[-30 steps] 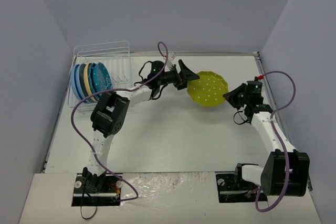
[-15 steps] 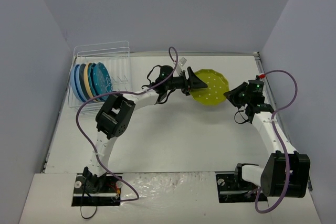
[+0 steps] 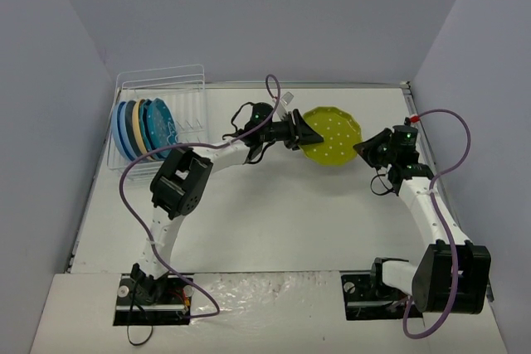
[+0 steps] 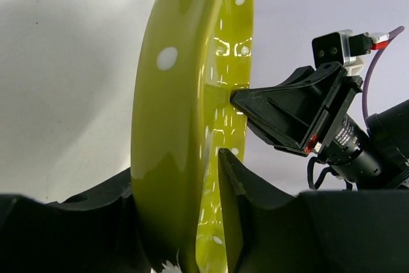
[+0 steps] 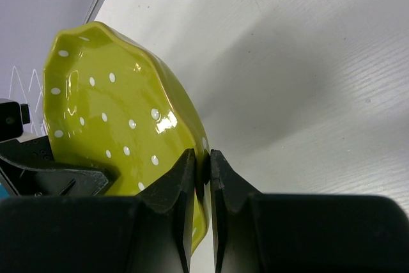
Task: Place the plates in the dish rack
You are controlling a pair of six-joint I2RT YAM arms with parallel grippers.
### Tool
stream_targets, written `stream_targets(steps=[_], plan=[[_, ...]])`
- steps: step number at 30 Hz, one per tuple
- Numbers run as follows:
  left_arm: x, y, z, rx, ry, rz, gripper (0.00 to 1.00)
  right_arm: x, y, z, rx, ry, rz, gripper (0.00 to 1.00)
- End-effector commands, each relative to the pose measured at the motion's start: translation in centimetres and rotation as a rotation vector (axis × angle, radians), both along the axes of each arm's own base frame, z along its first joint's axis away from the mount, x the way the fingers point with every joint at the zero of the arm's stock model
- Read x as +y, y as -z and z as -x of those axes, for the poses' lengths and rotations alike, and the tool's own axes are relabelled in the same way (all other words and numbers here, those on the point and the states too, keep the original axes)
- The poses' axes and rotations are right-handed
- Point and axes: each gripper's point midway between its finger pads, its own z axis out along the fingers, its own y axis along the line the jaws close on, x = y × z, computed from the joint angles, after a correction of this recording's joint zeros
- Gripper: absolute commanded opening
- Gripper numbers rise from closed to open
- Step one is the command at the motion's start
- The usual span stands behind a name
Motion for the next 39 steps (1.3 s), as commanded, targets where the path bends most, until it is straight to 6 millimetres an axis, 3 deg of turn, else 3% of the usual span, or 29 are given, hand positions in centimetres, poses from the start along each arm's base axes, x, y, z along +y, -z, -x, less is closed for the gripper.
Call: stream_targets(steps=[1,3,8,14,19,25,29,30,31,33,35,39], plan=[[1.6,-11.2,-0.5,-0.248,-0.024,0.138,0.35,1.1,-7.6,-2.0,-0.251,-0.043,-0.031,0.0],[2.2,-11.7,-0.7,-0.257,-0.034,0.142,0.42,1.0,-7.4,-1.9,-0.249,-0.041,-0.025,0.0],[2.7,-12.1,-0.8,-0.26,-0.039,0.147,0.45,1.0,-7.1,-1.9,-0.24,-0.041,-0.027,0.0],[2.7,-11.9,-0.8,-0.257,-0.034,0.145,0.4,1.0,-7.0,-1.9,-0.239,-0.041,-0.023,0.0],[2.6,-11.1,-0.8,-0.239,-0.026,0.132,0.3,1.1,-7.0,-2.0,-0.238,-0.047,-0.025,0.0],[2.3,-9.9,-0.5,-0.225,-0.02,0.089,0.04,1.2,-7.2,-2.1,-0.241,-0.057,-0.017,0.0],[2.3,-9.5,-0.6,-0.237,-0.029,0.052,0.0,1.6,-7.5,-2.1,-0.249,-0.068,-0.003,0.0],[2.3,-9.4,-0.5,-0.239,-0.03,0.04,0.0,1.6,-7.5,-2.1,-0.251,-0.071,0.002,0.02],[2.3,-9.5,-0.4,-0.251,-0.029,0.03,0.0,1.6,-7.5,-2.1,-0.251,-0.073,0.009,0.1],[2.4,-9.8,-0.5,-0.279,-0.036,0.017,0.0,1.7,-7.7,-2.0,-0.252,-0.078,0.02,0.34],[2.6,-10.2,-0.4,-0.293,-0.046,-0.001,0.0,1.7,-7.8,-2.0,-0.252,-0.079,0.028,0.5],[3.0,-10.9,-0.5,-0.322,-0.066,-0.029,0.0,1.7,-7.8,-1.9,-0.248,-0.089,0.039,0.72]])
